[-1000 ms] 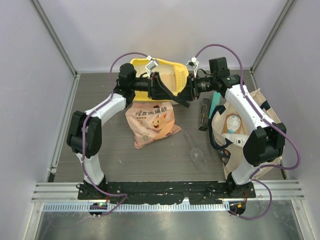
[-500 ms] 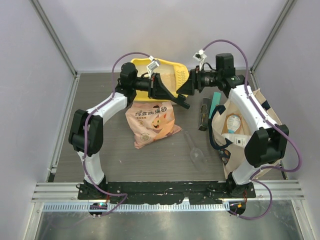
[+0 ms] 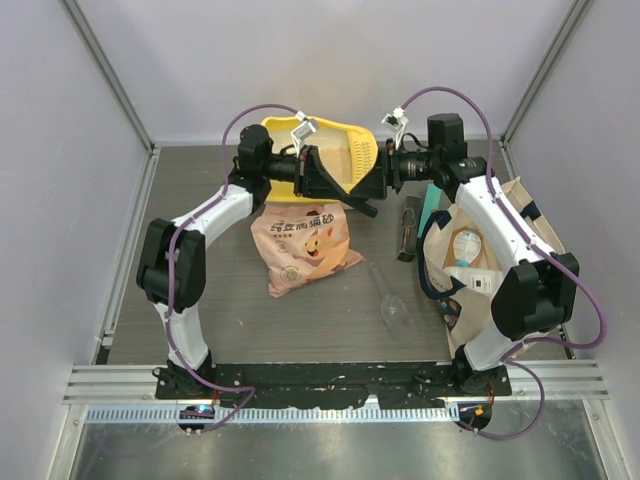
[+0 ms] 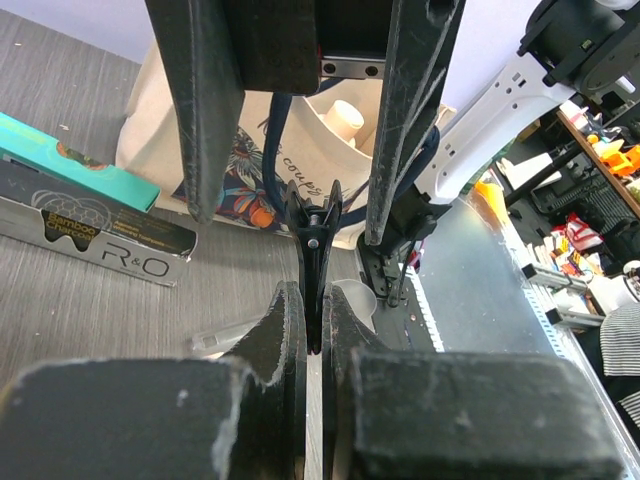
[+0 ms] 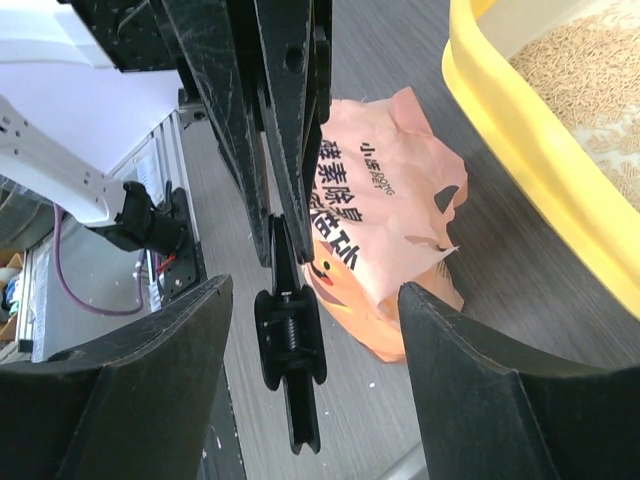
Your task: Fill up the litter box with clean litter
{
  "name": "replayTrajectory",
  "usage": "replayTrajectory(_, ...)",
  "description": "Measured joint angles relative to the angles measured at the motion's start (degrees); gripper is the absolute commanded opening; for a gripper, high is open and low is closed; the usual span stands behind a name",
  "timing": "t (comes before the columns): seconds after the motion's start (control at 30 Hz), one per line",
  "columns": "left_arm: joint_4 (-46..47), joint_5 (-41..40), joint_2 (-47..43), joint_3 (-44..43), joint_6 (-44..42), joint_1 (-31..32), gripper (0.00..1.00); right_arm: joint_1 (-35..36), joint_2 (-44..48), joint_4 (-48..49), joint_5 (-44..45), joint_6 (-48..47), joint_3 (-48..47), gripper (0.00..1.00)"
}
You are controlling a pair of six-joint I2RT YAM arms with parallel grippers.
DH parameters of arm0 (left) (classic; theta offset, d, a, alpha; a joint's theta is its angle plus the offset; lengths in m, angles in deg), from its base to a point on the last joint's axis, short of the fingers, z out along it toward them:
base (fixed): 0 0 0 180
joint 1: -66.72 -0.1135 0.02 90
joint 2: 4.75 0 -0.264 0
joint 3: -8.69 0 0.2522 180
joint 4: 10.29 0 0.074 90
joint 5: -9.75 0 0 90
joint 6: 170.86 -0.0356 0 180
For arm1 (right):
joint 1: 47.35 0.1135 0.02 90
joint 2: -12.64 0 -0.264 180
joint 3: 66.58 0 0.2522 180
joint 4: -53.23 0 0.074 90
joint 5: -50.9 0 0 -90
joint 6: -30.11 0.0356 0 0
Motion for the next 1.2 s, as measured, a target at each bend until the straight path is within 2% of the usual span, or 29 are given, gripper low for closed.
replayTrajectory(0.13, 0.02, -0.02, 0.0, -0.02, 0.07, -0.17, 0.0, 0.17, 0.04, -1.99, -0.04, -2.03, 0.09, 0.63)
replayTrajectory(0.17, 0.02, -0.02, 0.0, -0.02, 0.11, -0.17, 0.0, 0.17, 0.07, -2.23, -0.07, -2.25, 0.13, 0.57)
replayTrajectory(0.27, 0.26, -0.07, 0.0, -0.02, 0.24, -0.26, 0.0, 0.17, 0.09, -2.58, -0.2, -2.73, 0.26, 0.47)
replayTrajectory(0.33, 0.37, -0.26, 0.0, -0.02, 0.26, -0.26, 0.0, 0.17, 0.09, -2.62, -0.9, -2.67, 0.35, 0.43)
replayTrajectory(0.37, 0.37, -0.42, 0.0, -0.02, 0.26, -0.26, 0.0, 0.17, 0.09, -2.6, -1.27, -2.51, 0.37, 0.35)
replayTrajectory(0.43, 0.37, -0.59, 0.0, -0.02, 0.35, -0.26, 0.17, 0.17, 0.09, -2.47, -1.88, -2.34, 0.44, 0.19)
replayTrajectory(0.47, 0.37, -0.46, 0.0, 0.0, 0.63, -0.26, 0.26, 0.17, 0.09, -2.23, -2.38, -2.29, 0.52, 0.07)
replayTrajectory(0.5, 0.39, -0.44, 0.0, -0.02, 1.05, -0.33, 0.36, 0.2, 0.09, -1.99, -2.73, -2.16, 0.57, 0.04)
replayTrajectory(0.53, 0.42, -0.48, 0.0, -0.02, 1.2, -0.33, 0.39, 0.24, 0.07, -1.75, -2.99, -2.14, 0.59, 0.02)
replayTrajectory(0.73, 0.87, -0.59, 0.04, -0.02, 2.8, -0.33, 0.44, 0.24, 0.07, -1.36, -2.75, -1.2, 0.68, 0.02)
replayTrajectory(0.87, 0.9, -0.52, 0.09, 0.0, 2.91, -0.33, 0.3, 0.24, 0.07, -1.18, -2.67, -0.72, 0.68, 0.02)
replayTrajectory(1.0, 1.07, -0.48, 0.22, -0.02, 2.97, -0.33, 0.31, 0.24, 0.07, -0.63, -2.95, 0.2, 0.68, 0.02)
replayTrajectory(1.03, 1.09, -0.42, 0.28, 0.0, 2.99, -0.33, 0.29, 0.24, 0.07, -0.48, -2.89, 0.46, 0.68, 0.02)
replayTrajectory(1.07, 1.16, -0.37, 0.33, -0.02, 2.99, -0.33, 0.13, 0.24, 0.04, -0.44, -2.78, 0.63, 0.68, 0.01)
replayTrajectory(1.13, 1.2, -0.35, 0.48, 0.0, 3.3, -0.33, 0.01, 0.24, 0.04, -0.2, -2.84, 1.05, 0.68, 0.02)
replayTrajectory(1.2, 1.51, -0.13, 0.63, -0.02, 3.37, -0.33, 0.0, 0.24, 0.04, 0.17, -2.69, 1.09, 0.79, 0.2)
